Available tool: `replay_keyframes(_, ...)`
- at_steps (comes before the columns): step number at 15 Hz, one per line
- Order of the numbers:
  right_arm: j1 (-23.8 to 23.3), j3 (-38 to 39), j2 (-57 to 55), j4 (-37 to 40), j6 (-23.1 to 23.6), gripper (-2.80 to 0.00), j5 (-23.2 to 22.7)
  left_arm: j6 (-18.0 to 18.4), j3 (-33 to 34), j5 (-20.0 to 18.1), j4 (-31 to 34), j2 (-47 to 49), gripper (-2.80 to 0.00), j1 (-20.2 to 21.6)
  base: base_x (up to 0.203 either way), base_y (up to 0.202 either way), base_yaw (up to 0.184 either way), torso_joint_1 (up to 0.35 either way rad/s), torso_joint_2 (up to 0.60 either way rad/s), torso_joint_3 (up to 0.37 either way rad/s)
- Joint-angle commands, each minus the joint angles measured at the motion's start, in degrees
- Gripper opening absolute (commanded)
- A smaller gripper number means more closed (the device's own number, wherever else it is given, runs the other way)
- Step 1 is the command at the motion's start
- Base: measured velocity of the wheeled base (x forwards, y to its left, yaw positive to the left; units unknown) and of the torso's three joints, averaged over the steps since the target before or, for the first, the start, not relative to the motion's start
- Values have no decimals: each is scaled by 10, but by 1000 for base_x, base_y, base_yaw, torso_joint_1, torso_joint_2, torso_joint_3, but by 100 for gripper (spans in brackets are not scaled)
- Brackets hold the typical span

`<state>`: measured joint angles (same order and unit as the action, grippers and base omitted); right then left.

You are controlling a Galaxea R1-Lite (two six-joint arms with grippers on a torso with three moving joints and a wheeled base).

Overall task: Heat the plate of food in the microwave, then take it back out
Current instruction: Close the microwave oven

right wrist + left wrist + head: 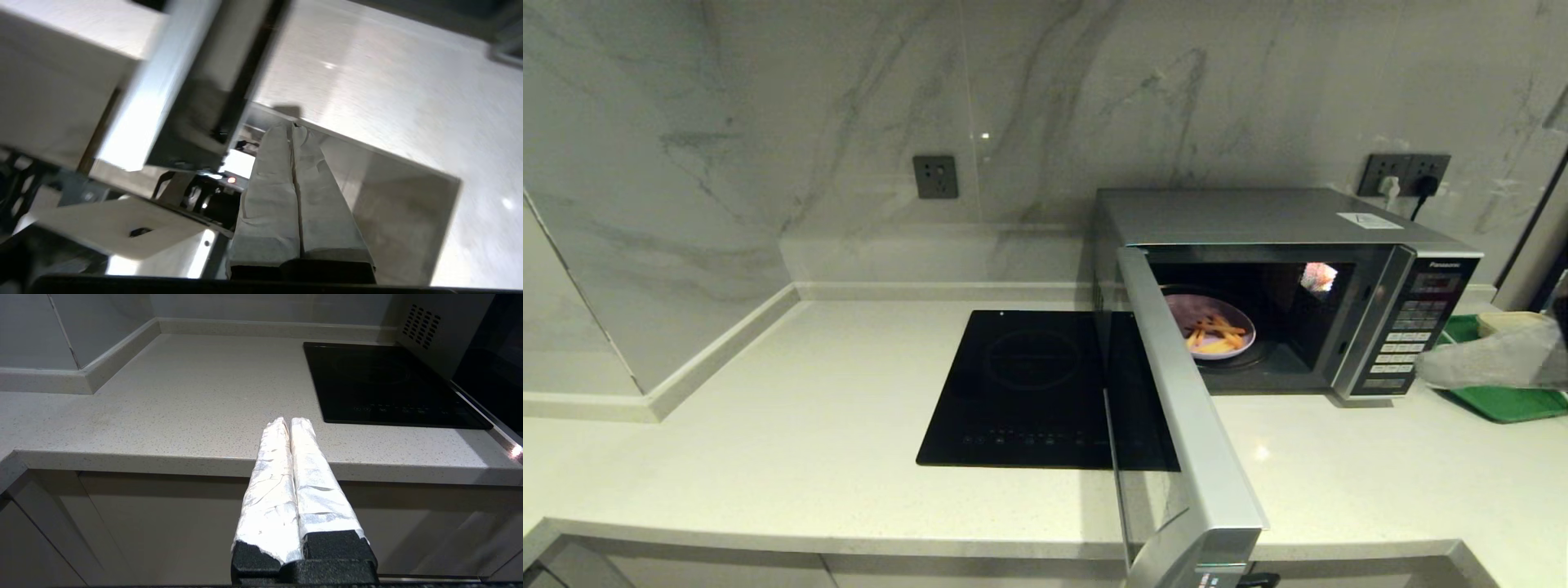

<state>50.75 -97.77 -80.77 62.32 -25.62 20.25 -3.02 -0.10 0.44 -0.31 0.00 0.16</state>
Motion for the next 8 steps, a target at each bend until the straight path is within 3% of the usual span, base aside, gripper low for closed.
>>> replay_keyframes(1, 69, -33, -46, 3, -2, -280, 1, -1, 0, 0, 0, 0, -280, 0, 0, 0, 0, 0, 0, 0)
replay_keyframes(5, 191, -74, -87, 3, -6, -280, -1, -1, 0, 0, 0, 0, -280, 0, 0, 0, 0, 0, 0, 0)
replay_keyframes(8, 211, -77, -116, -12, -4, -280, -59, -1, 0, 0, 0, 0, -280, 0, 0, 0, 0, 0, 0, 0)
